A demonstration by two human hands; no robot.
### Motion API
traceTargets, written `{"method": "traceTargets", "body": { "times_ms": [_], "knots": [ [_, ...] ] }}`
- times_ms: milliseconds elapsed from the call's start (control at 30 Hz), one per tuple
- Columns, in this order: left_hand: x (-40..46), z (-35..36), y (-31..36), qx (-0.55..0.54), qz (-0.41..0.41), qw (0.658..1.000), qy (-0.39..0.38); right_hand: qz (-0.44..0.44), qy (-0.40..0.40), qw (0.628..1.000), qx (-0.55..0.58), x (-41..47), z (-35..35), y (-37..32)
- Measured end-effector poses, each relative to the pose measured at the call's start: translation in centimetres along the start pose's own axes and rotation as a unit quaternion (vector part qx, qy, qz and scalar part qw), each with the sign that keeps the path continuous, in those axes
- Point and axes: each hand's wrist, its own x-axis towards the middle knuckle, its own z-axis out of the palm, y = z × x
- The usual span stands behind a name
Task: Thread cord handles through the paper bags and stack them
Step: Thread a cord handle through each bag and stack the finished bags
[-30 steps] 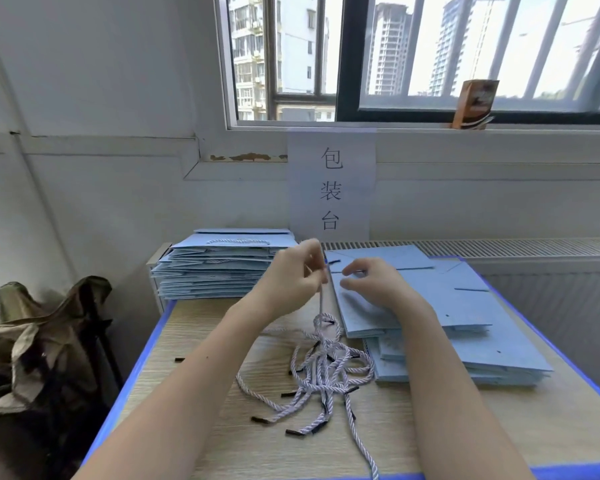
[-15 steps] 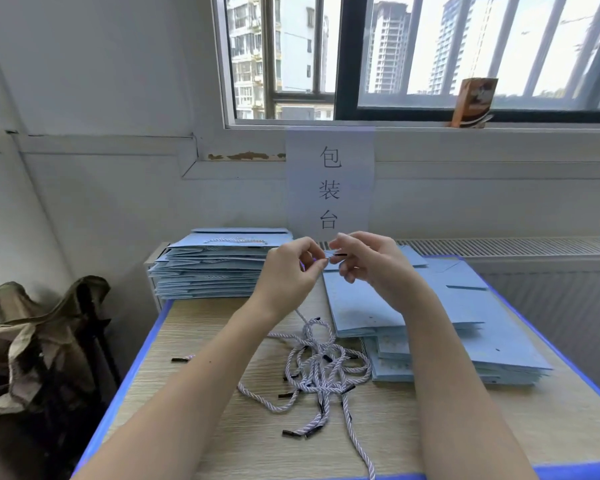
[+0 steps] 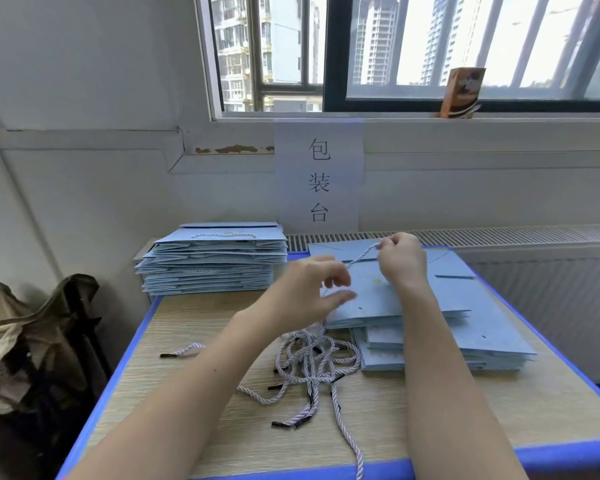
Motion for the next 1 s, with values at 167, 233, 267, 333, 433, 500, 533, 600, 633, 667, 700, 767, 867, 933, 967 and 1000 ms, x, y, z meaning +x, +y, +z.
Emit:
{"method": "traceTargets", "body": {
  "times_ms": [167, 233, 267, 333, 433, 500, 533, 600, 633, 667, 700, 767, 867, 933, 967, 1000],
  "knots": [
    [-0.4, 1.3, 0.0, 0.059, -0.035, 0.989, -0.128, 0.046, -0.042, 0.982, 0.18, -0.3, 0.4, -0.6],
    [-0.4, 0.8, -0.7, 0.055, -0.074, 0.986, -0.137, 0.047, -0.073, 0.977, 0.193, -0.5, 0.4, -0.7],
    [-0.4, 0.5, -1.1, 0.049, -0.095, 0.984, -0.141, 0.044, -0.087, 0.976, 0.196, -0.6, 0.4, -0.7],
    [-0.3, 0.0, -1.8, 0.025, -0.125, 0.981, -0.148, 0.04, -0.121, 0.974, 0.187, -0.8, 0.4, -0.9],
    [-0.4, -0.4, -2.5, -0.012, -0.144, 0.98, -0.14, 0.005, -0.174, 0.983, 0.065, -1.4, 0.6, -0.9],
    [-0.5, -0.5, -2.8, -0.02, -0.147, 0.98, -0.135, -0.029, -0.217, 0.976, -0.018, -1.7, 1.0, -0.8],
    [-0.5, -0.5, -2.8, -0.019, -0.144, 0.981, -0.13, -0.047, -0.241, 0.968, -0.05, -1.8, 1.2, -0.8],
    [-0.5, -0.6, -2.8, -0.011, -0.139, 0.983, -0.121, -0.085, -0.269, 0.956, -0.085, -2.0, 1.3, -0.8],
    [-0.4, -0.7, -2.9, -0.007, -0.138, 0.984, -0.116, -0.104, -0.273, 0.953, -0.084, -2.1, 1.3, -0.7],
    [-0.4, -0.8, -3.0, -0.004, -0.139, 0.984, -0.112, -0.119, -0.276, 0.951, -0.07, -2.3, 1.1, -0.4],
    [-0.4, -0.8, -3.1, -0.003, -0.139, 0.984, -0.11, -0.127, -0.276, 0.951, -0.049, -2.4, 0.8, 0.0],
    [-0.3, -0.8, -3.1, -0.001, -0.133, 0.985, -0.109, -0.136, -0.283, 0.949, -0.016, -2.3, 0.4, 1.0],
    [-0.4, -0.9, -3.0, -0.008, -0.133, 0.986, -0.098, -0.166, -0.311, 0.935, -0.027, -2.3, 0.2, 1.2],
    [-0.5, -1.2, -3.1, -0.016, -0.134, 0.987, -0.088, -0.19, -0.319, 0.927, -0.042, -2.5, 0.2, 0.9],
    [-0.5, -1.3, -3.2, -0.021, -0.132, 0.987, -0.084, -0.198, -0.321, 0.925, -0.047, -2.7, 0.2, 0.7],
    [-0.6, -1.5, -3.3, -0.025, -0.13, 0.988, -0.081, -0.203, -0.321, 0.924, -0.051, -2.9, 0.1, 0.5]
  ]
}}
